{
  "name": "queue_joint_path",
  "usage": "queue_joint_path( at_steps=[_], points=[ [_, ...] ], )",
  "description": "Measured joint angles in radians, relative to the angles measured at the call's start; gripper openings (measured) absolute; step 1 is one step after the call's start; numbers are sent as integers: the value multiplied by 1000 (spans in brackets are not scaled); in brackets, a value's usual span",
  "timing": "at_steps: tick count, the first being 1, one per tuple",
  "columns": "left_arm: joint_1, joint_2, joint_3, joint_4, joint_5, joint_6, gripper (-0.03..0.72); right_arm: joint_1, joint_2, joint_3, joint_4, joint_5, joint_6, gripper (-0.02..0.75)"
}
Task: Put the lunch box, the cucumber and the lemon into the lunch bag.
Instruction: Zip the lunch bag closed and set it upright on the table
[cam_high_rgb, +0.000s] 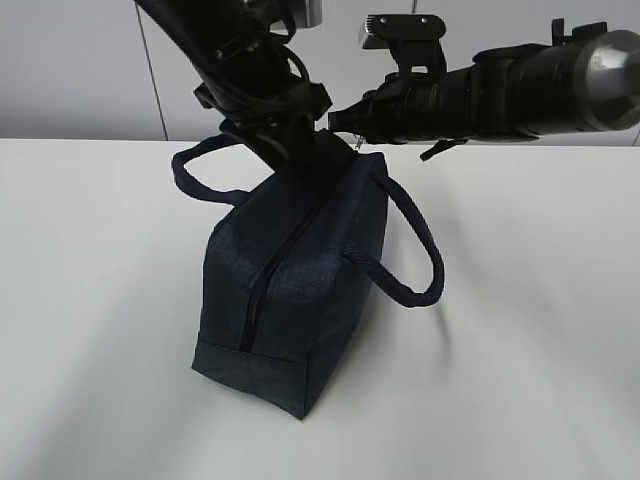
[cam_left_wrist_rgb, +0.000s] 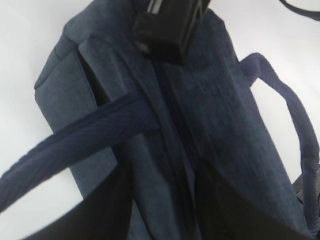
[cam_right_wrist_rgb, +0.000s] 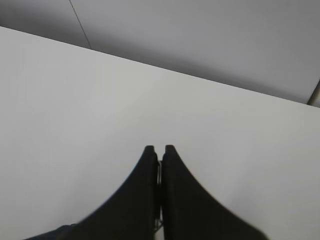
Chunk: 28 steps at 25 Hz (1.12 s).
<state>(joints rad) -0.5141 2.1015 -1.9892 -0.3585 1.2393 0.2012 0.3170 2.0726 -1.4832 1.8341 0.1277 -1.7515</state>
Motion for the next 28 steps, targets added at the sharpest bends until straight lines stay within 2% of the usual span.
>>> queue_joint_path(
  at_steps=[9,14,16,28],
  points=[
    [0,69,-7,-10,0,3,260,0,0,0,0,2,0,0],
    [0,71,-7,-12,0,26,38,0,0,0,0,2,-2,0],
    [0,71,-7,-12,-2,33,5,0,5,0,0,2,-2,0],
    [2,71,-7,-10,-9,41,-9,-3,34,0,0,-53,17,0]
  ],
)
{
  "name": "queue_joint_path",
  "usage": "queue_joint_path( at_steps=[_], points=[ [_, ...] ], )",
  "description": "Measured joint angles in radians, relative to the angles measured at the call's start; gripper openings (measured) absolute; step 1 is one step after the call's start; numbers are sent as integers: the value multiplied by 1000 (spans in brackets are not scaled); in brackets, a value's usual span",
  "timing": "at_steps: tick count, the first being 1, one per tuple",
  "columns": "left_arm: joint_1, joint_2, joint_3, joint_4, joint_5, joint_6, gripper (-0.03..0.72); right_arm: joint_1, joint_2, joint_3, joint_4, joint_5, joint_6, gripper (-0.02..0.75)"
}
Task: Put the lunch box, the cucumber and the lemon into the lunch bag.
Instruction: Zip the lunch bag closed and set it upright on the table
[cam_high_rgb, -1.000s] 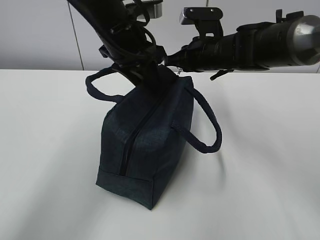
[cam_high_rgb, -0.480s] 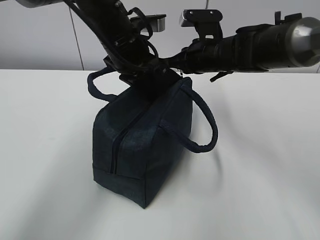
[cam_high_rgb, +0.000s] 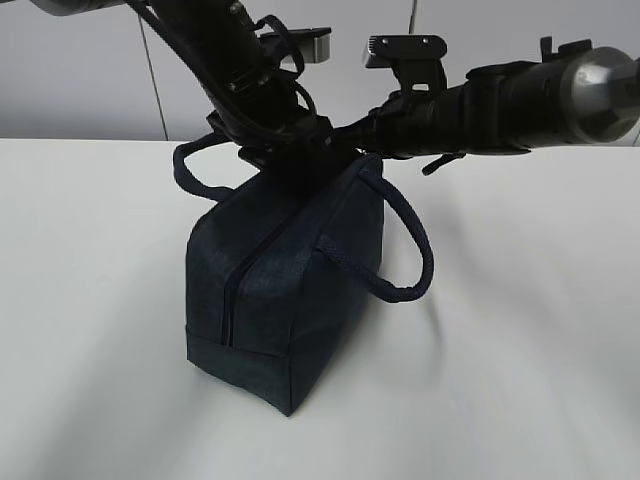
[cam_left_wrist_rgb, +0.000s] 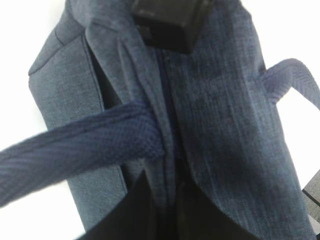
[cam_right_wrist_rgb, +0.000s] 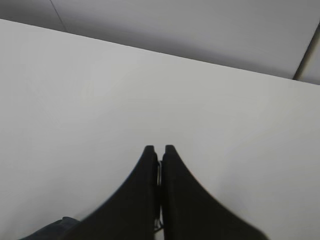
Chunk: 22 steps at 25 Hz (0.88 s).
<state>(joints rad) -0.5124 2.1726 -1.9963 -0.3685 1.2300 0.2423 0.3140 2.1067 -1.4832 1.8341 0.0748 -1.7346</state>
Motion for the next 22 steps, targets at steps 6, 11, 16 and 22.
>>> queue_joint_path(
  at_steps=[6,11,16,22],
  points=[
    [0,0,0,-2,-5,0,-10,0,8,0,0,-7,75,0],
    [0,0,0,-2,-5,4,-10,-2,10,12,0,-9,123,0],
    [0,0,0,-2,-9,6,-10,-13,10,38,4,1,181,0],
    [0,0,0,-2,-11,8,-12,-27,15,43,4,24,226,0]
  ],
)
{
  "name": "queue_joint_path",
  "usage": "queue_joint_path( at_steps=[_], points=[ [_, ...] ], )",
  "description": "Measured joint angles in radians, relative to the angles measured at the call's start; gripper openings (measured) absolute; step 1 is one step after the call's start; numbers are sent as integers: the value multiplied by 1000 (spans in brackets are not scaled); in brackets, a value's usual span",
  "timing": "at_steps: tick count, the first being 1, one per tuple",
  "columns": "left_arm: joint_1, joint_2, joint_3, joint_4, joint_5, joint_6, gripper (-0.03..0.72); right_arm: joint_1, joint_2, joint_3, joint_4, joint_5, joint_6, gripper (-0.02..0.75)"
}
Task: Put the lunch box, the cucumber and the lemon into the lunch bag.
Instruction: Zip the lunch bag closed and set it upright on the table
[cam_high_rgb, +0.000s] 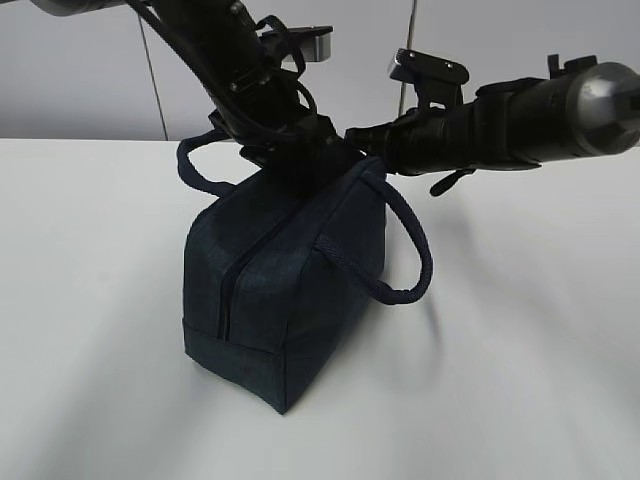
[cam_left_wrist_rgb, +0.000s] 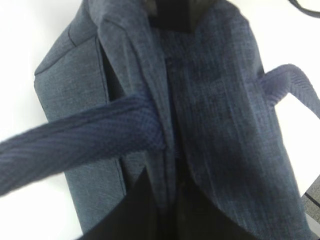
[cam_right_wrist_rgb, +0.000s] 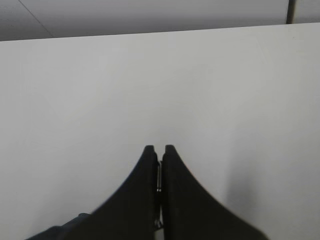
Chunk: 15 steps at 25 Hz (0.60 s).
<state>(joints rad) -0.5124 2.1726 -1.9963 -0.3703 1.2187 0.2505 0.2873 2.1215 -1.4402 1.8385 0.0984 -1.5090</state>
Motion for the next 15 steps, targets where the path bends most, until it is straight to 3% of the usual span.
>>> queue_joint_path(
  at_steps=[15],
  points=[
    [0,0,0,4,2,11,-12,-6,27,0,0,61,84,0]
  ],
)
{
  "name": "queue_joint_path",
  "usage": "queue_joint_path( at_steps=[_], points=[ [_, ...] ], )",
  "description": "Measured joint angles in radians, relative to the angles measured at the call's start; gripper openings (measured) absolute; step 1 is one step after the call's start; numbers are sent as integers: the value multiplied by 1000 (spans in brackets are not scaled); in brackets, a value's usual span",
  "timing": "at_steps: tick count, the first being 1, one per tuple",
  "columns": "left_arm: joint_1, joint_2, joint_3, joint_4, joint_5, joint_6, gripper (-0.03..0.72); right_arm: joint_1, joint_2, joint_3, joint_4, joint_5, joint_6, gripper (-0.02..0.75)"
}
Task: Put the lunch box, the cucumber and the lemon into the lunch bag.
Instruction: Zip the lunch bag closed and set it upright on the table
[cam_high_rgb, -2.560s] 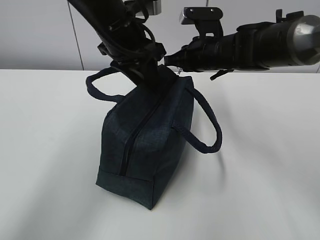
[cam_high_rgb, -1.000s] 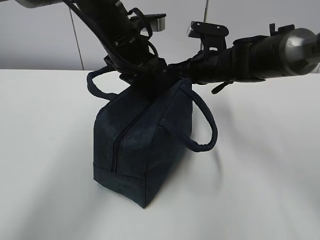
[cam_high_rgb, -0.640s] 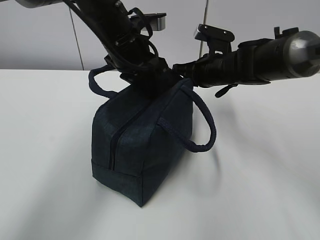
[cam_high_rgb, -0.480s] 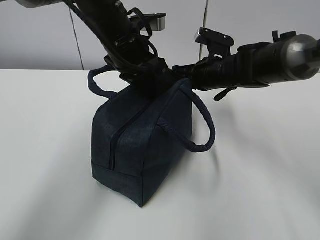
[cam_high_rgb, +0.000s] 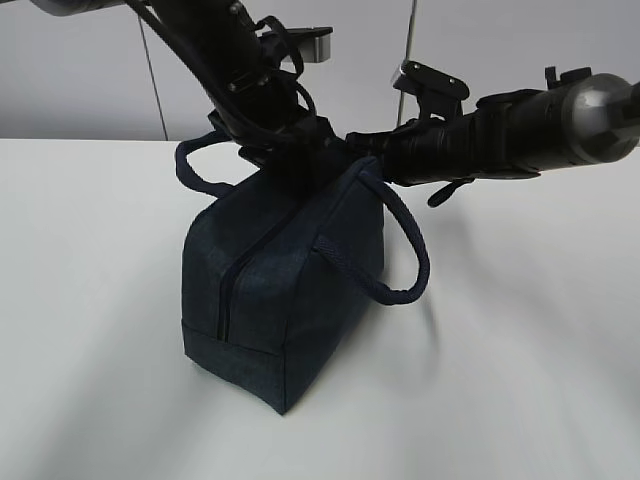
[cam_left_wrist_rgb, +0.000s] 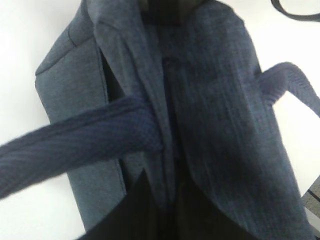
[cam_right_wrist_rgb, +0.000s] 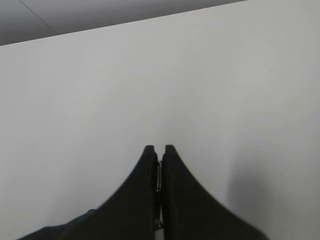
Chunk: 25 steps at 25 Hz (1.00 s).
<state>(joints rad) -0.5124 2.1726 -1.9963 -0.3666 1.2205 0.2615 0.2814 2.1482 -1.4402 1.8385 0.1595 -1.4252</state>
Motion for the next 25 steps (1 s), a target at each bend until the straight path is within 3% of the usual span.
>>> queue_joint_path(
  at_steps=[25],
  points=[
    [0,0,0,4,3,7,-12,-2,11,13,0,18,7,1]
  ],
)
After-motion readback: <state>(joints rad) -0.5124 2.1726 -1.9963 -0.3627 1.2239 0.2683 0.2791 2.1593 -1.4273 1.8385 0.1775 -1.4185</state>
